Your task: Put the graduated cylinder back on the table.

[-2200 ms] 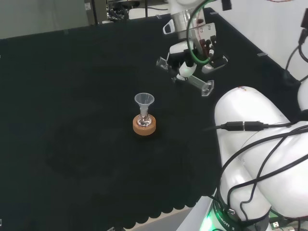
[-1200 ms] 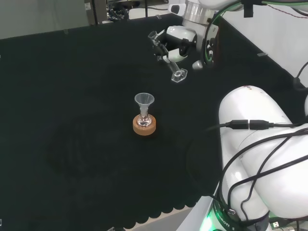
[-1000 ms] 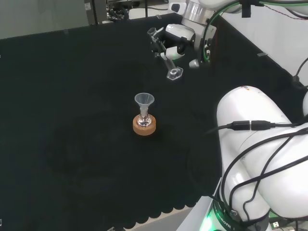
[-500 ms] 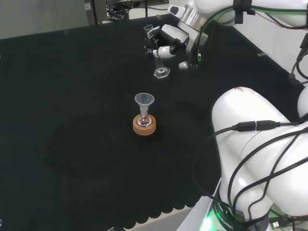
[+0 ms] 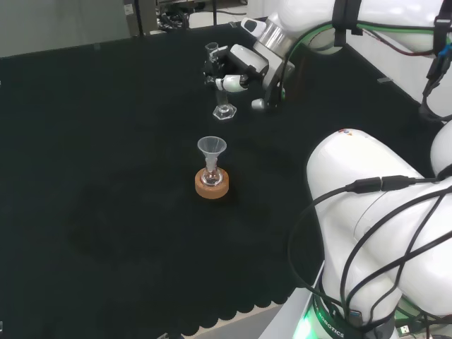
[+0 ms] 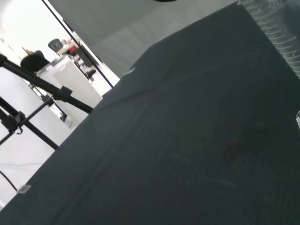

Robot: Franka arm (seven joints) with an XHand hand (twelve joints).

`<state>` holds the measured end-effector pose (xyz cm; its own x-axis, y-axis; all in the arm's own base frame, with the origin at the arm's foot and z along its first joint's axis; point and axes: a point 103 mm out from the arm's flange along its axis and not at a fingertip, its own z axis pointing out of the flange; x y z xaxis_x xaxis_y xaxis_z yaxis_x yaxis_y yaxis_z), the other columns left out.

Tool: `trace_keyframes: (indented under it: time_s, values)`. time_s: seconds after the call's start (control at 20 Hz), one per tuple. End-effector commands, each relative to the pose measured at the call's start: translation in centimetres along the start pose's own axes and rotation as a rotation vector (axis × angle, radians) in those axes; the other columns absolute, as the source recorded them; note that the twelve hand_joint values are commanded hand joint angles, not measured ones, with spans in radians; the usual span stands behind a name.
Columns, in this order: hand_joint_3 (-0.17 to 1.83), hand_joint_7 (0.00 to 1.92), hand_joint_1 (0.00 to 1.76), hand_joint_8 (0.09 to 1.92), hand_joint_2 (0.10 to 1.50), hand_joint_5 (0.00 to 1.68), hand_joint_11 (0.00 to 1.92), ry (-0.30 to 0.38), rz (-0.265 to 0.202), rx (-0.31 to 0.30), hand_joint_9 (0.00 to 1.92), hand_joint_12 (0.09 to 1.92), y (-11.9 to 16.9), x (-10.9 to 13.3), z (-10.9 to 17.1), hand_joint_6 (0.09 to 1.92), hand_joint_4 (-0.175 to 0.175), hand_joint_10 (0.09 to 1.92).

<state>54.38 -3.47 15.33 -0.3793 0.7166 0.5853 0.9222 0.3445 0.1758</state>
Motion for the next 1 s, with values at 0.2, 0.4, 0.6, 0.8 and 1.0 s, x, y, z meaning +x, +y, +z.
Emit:
trace_keyframes:
  time_s: [0.2,0.4,0.6,0.8,1.0]
  values:
    - [0.00,0.94,1.25,1.10,1.14,0.91,1.18,0.050,-0.005,-0.020,1.34,0.76,0.8,-0.9,2.8,1.11,-0.175,0.12]
    - [0.00,0.93,1.25,1.10,1.15,0.91,1.18,0.075,0.013,-0.035,1.34,0.76,0.9,-1.4,3.6,1.12,-0.175,0.12]
    - [0.00,0.93,1.25,1.11,1.15,0.90,1.18,0.082,0.012,-0.050,1.34,0.76,1.1,-1.5,4.3,1.12,-0.175,0.12]
    - [0.00,0.93,1.25,1.11,1.15,0.90,1.18,0.082,0.011,-0.046,1.33,0.77,1.4,-1.6,4.8,1.13,-0.175,0.12]
    - [0.00,0.92,1.24,1.13,1.15,0.89,1.17,0.079,0.015,-0.048,1.33,0.77,1.5,-1.7,5.2,1.14,-0.175,0.12]
